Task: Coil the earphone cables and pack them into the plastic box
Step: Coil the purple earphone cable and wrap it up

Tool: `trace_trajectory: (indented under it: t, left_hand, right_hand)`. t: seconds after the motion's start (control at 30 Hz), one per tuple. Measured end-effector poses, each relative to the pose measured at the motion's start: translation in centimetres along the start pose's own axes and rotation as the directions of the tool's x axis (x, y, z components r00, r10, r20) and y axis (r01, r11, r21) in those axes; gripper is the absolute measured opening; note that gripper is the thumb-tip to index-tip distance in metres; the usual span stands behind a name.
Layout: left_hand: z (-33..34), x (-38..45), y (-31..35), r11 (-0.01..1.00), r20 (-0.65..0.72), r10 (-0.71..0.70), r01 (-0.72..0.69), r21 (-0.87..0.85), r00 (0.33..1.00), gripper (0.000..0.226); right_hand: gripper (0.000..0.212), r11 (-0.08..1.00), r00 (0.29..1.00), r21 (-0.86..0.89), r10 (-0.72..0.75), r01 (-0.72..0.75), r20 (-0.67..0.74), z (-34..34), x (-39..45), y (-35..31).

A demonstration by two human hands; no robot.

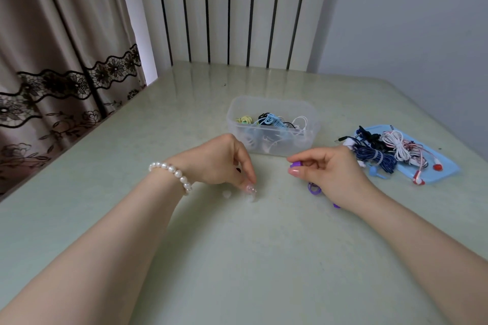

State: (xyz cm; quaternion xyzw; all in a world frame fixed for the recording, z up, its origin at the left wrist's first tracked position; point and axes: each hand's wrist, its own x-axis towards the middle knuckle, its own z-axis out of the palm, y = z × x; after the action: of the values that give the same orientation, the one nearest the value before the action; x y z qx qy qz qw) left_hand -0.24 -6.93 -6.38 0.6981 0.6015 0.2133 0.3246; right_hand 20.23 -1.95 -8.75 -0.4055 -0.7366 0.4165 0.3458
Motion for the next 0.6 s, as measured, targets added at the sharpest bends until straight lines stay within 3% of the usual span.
trace_trajectory:
  t: [0.17,0.37,0.5,0.6]
  left_hand:
    - [0.5,0.0,0.2,0.997,0.101,0.000,-0.008,0.078,0.995,0.023]
    - [0.9,0.0,0.3,0.997,0.080,0.044,-0.049,0.067,0.996,0.015]
    - [0.8,-0.1,0.8,0.995,-0.046,0.084,-0.087,-0.056,0.995,0.015]
    - [1.8,0.5,1.3,0.922,-0.219,0.038,-0.118,-0.368,0.975,0.015]
  right_hand:
    - [0.026,1.000,1.000,-0.016,-0.024,0.024,-0.005,0.0,-0.3,0.2]
    - [0.020,1.000,1.000,-0.002,-0.022,0.022,-0.001,-0.2,-0.8,-0.2]
    - [0.019,0.994,0.999,0.110,0.022,-0.018,-0.030,-0.5,-1.0,-0.3]
    - [0.021,0.996,0.999,0.087,-0.015,0.018,-0.045,-0.8,-0.8,-0.3]
